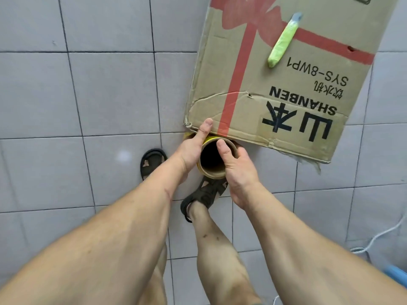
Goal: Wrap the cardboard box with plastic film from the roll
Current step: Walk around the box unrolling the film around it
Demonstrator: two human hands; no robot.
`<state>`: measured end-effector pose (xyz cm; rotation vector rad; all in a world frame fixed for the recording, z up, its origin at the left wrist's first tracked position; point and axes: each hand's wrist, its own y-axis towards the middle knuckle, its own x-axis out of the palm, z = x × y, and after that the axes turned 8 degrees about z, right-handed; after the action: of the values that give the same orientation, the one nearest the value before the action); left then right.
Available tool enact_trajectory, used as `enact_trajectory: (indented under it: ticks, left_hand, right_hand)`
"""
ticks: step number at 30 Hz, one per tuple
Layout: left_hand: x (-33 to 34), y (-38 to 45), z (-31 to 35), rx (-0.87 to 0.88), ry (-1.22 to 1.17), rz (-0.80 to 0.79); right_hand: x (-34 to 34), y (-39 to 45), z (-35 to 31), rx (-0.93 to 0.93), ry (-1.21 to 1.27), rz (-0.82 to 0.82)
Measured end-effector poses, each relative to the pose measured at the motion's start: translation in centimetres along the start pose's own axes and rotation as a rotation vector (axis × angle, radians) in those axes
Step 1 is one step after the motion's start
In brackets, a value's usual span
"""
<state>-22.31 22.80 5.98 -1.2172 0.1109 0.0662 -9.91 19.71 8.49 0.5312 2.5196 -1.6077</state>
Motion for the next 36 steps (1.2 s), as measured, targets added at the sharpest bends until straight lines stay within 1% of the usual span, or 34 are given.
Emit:
enact_trajectory:
  ticks: [2,5,6,7,9,10,13,14,16,17,19,21,23,25,26,28,29,31,34,36]
  left_hand:
    - [0.6,-0.5,-0.2,-0.064,-0.021,-0.06]
    - [1.2,-1.0,-0.8,-0.143,-0.027,-0.105]
    - [1.3,-1.2,-0.7,-0.135,-0.009,-0.116]
    - [1.5,-1.2,-0.6,-0.123,0.041,-0.089]
    - [2.0,-1.1,-0.2,-0.066,0.157,-0.065]
    - [2.2,-0.9,-0.1,-0.036,0.174,-0.059]
    - [2.8,-0.7,-0.1,-0.059,0.05,-0.067]
    - [3.1,-1.2,0.1,-0.067,0.036,-0.117]
    - [3.8,-1.6,-0.1,-0.123,0.016,-0.157]
    - [4.1,-1.7,-0.3,-0.149,0.016,-0.142]
    - [4.9,-2.2,-0.3,-0.118,0.04,-0.12]
    - [5.7,-2.4,-0.3,-0.064,0.065,-0.03]
    - [6.8,-2.4,-0.5,-0.034,0.013,0.037]
    - [7.7,-2.5,-0.8,-0.062,-0.066,0.027]
    - [7.9,-2.6,-1.1,-0.084,-0.081,-0.003]
    - [8.8,-3.1,-2.2,-0.129,-0.073,-0.047]
    - [9.2,-3.7,-2.6,-0.138,-0.06,-0.042]
    - [10.3,-4.2,-3.2,-0.108,-0.037,0.033]
    - [11.5,-3.8,-3.0,0.018,0.001,0.197]
    - [12.0,-3.3,-2.6,0.037,-0.033,0.166]
  right_hand:
    - [-0.3,0.0,-0.2,0.018,0.008,0.023]
    - [-1.2,0.6,-0.7,-0.008,-0.069,0.046]
    - [-1.4,0.6,-0.8,-0.01,-0.084,0.043]
    - [-1.7,0.6,-0.9,-0.008,-0.078,0.037]
    - [-2.0,0.6,-0.8,0.021,-0.026,0.034]
    - [-2.1,0.6,-0.6,0.035,0.0,0.028]
    - [-2.7,0.4,0.1,0.045,0.019,0.004]
    - [-3.2,0.5,0.4,0.036,0.007,0.001]
    - [-4.3,0.6,0.6,0.003,-0.039,0.0]
    - [-4.7,0.7,0.7,-0.012,-0.059,0.0]
    - [-5.3,0.9,0.8,-0.02,-0.06,0.004]
    - [-5.6,1.1,1.1,0.0,-0.035,0.003]
    - [-6.1,1.1,1.4,0.011,-0.018,-0.011]
    - [-7.0,1.4,1.3,0.001,-0.007,-0.041]
    - [-7.4,1.6,1.0,-0.003,-0.017,-0.056]
    - [-8.8,2.1,0.8,-0.025,-0.063,-0.091]
    - [-9.5,2.3,0.9,-0.033,-0.091,-0.104]
    - [-10.7,2.7,0.9,-0.064,-0.148,-0.13]
    - [-11.5,3.4,0.9,-0.049,-0.13,-0.145]
    - [-11.6,3.8,0.6,-0.033,-0.07,-0.139]
